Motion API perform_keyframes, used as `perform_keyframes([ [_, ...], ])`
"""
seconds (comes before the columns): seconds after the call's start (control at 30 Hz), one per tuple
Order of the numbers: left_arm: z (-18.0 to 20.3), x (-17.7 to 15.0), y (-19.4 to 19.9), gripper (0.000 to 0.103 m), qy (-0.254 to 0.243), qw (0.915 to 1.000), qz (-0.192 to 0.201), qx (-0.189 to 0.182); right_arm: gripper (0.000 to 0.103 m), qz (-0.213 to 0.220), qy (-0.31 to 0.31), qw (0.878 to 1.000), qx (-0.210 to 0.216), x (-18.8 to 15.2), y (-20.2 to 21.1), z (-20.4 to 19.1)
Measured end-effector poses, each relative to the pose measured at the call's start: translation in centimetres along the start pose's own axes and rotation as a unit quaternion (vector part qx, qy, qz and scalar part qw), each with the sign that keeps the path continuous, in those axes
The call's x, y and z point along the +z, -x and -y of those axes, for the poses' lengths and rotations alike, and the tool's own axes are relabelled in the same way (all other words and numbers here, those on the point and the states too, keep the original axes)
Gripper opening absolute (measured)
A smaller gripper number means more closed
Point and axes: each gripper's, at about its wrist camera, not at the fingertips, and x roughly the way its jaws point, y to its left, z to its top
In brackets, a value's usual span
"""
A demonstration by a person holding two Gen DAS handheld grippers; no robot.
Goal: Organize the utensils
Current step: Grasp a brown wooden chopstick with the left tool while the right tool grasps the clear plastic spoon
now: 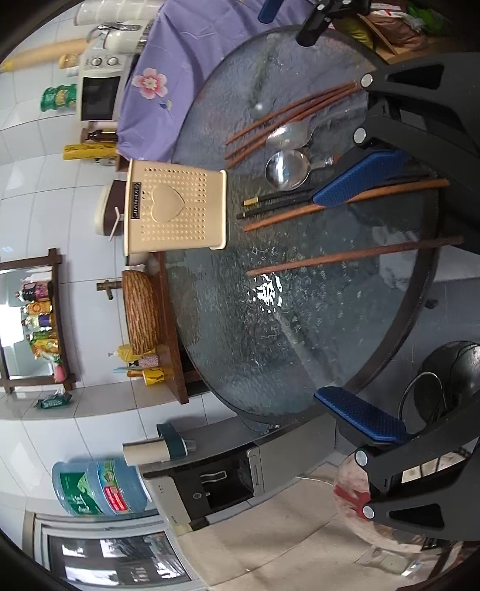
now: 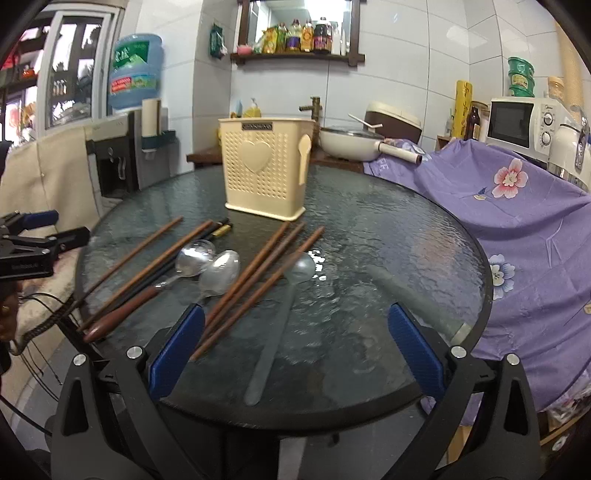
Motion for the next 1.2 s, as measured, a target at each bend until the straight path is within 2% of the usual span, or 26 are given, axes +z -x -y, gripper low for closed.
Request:
perform_keyframes([
  [0.2,-0.1,1.3,-3.2,0.077,-0.019,0.9991,-0.036,-0.012,0.075,-0.068,-0.007,0.998,0.014,1.8,-4.2,1.1],
  [0.37,-0.3,1.9,-6.1,0.059,-0.010,0.9959,-0.079,-0.042,0.066,-0.113,-0.003,0.993,0.021,2.5,-6.9,1.4],
  [0.47,-0.7,2.5,-7.7,0.052,0.003,0.9928,-0.103,-0.061,0.064,-0.131,-0.013,0.991,0.030,2.7,-7.7,1.6],
  [0.73,-0.2,3.7,-10.9,0.045,0.010,0.9859,-0.147,-0.080,0.055,-0.163,-0.028,0.986,0.026,3.1,-9.5,1.4],
  [0.9,0.2,3.5,-12.1,0.041,0.018,0.9808,-0.170,-0.093,0.046,-0.180,-0.030,0.983,0.023,3.3,-10.5,1.3],
  [1.2,0.4,4.1,-12.8,0.036,0.011,0.9816,-0.171,-0.084,0.040,-0.186,-0.027,0.982,0.032,3.6,-11.7,0.6],
])
